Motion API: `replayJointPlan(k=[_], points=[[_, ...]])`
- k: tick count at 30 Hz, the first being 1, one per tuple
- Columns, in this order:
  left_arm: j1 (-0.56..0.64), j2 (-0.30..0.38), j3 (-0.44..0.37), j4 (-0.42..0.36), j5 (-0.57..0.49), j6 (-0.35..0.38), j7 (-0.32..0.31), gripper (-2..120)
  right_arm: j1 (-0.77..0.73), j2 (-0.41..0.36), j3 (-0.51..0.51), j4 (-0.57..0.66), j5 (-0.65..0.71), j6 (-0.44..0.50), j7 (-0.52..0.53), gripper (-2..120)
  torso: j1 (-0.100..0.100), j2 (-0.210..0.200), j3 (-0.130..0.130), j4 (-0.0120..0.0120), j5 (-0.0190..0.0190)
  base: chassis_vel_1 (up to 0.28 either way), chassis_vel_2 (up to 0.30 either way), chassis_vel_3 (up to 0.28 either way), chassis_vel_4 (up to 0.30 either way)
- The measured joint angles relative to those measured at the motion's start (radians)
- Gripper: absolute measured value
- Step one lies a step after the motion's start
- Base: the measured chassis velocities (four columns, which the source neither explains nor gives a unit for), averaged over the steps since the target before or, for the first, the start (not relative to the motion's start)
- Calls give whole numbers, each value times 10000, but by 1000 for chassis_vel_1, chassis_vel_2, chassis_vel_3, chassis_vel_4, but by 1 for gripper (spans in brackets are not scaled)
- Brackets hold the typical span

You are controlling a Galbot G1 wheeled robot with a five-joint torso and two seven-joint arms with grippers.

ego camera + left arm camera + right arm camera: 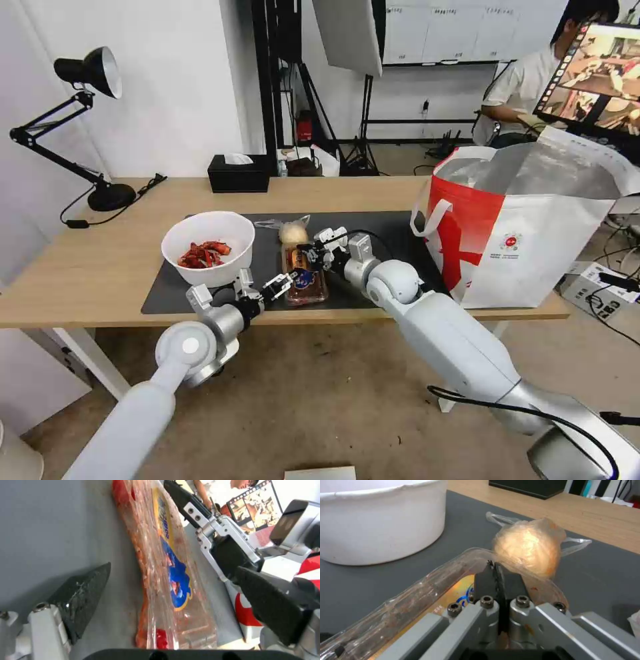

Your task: Pick up the trash from the table and place it into the takeout bag.

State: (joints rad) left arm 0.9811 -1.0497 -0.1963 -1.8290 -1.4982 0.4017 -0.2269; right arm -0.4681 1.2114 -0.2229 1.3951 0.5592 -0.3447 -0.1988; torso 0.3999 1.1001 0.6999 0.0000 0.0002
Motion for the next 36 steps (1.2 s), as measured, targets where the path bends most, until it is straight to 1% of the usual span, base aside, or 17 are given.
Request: replayJointPlan(k=[5,7,8,12,15,17,18,19,21,22,25,26,29,30,31,33,36], points=[[-101,-109,106,174,216,-138,-102,99,-50,12,22,2,2,-1,20,0,-4,4,-5,-2,2,0,0,0,0],[-107,-129,141,260,332,-259,-183,93,-79,19,33,2,2,-1,32,0,-6,5,-6,-2,3,0,0,0,0],[-107,-129,141,260,332,-259,-183,93,-79,19,33,2,2,-1,32,0,-6,5,-6,-2,3,0,0,0,0],[-107,-138,153,329,424,-292,-264,80,-84,24,42,-3,4,-1,40,0,-5,5,-4,2,2,0,0,0,0],[-115,-122,181,384,464,-296,-315,65,-82,25,45,-19,7,-1,41,0,-3,2,0,4,-1,0,0,0,0],[-115,-105,188,390,469,-296,-332,60,-79,26,45,-21,9,-1,44,0,-1,0,1,5,-3,0,0,0,0],[-109,-88,195,397,477,-297,-344,55,-74,27,46,-21,12,-1,48,0,2,-2,2,4,-3,0,0,0,0],[-109,-88,195,397,477,-297,-344,55,-74,27,46,-21,12,-1,48,0,2,-2,2,4,-3,0,0,0,0],[-88,-60,200,400,483,-298,-372,43,-66,29,46,-20,19,-2,60,0,5,-4,3,2,-5,0,0,0,0],[-88,-60,200,400,483,-298,-372,43,-66,29,46,-20,19,-2,60,0,5,-4,3,2,-5,0,0,0,0],[-56,-41,238,351,458,-280,-372,27,-55,31,46,-14,35,-14,74,0,5,-4,4,-4,-8,0,0,0,0],[-56,-41,238,351,458,-280,-372,27,-55,31,46,-14,35,-14,74,0,5,-4,4,-4,-8,0,0,0,0],[-37,17,219,263,433,-280,-353,13,-62,30,49,30,66,-28,89,0,5,-4,4,-5,-5,0,0,0,0],[-37,17,219,263,433,-280,-353,13,-62,30,49,30,66,-28,89,0,5,-4,4,-5,-5,0,0,0,0],[-26,51,199,220,425,-282,-350,7,-80,27,58,56,81,-35,99,0,5,-4,3,-3,-5,0,0,0,0],[17,127,145,135,405,-283,-354,1,-132,26,105,120,102,-52,116,0,4,-4,2,-3,-3,0,0,0,0],[88,196,69,31,382,-298,-367,0,-201,19,166,208,114,-67,136,0,4,-4,3,-2,-3,0,0,0,0]])
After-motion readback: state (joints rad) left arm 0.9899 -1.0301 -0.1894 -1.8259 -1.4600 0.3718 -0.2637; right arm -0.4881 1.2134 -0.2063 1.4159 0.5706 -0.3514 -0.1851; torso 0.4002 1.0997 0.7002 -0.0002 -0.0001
